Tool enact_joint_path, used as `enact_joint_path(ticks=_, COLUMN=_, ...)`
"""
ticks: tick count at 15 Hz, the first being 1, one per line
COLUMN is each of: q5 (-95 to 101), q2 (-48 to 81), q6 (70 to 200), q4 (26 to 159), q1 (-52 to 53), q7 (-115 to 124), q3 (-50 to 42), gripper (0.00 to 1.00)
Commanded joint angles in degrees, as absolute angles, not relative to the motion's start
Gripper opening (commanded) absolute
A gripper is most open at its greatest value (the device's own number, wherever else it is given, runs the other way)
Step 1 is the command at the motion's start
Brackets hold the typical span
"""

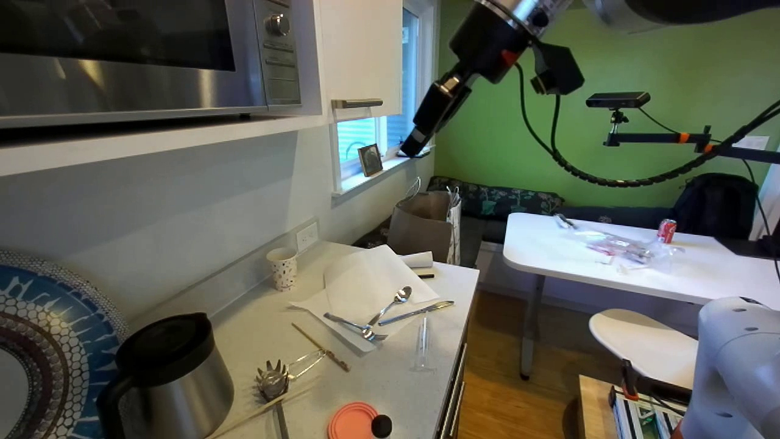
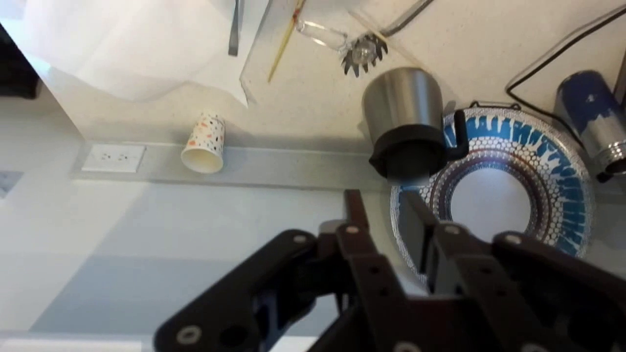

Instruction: Shut the microwave door

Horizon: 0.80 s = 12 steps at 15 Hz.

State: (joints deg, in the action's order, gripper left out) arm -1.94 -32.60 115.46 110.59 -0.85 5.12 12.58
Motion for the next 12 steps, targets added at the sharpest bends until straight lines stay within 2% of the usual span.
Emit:
enact_joint_path(ticks=1, q5=-3.44, q2=-36.56, q6=111.86, q4=116.60, q1=3.01, q7=5.82, q3=9.58, gripper=0.58)
enact_joint_path(ticks=6, q5=-3.83, q2=-36.84, q6=108.36, q4=119.90, q1=3.71, q7=9.52, q3=9.88, gripper=0.95)
enact_joint_path(ticks=8, q5=-3.99, q2=-36.19, q6=106.73, q4=119.89, q1=3.81, q7=11.79, q3=10.66, gripper=1.00)
enact_joint_path(ticks=12, q5=-3.17, q2=-35.13, q6=106.62, q4=119.09, q1=4.08, q7=12.15, q3=10.88, gripper=1.00)
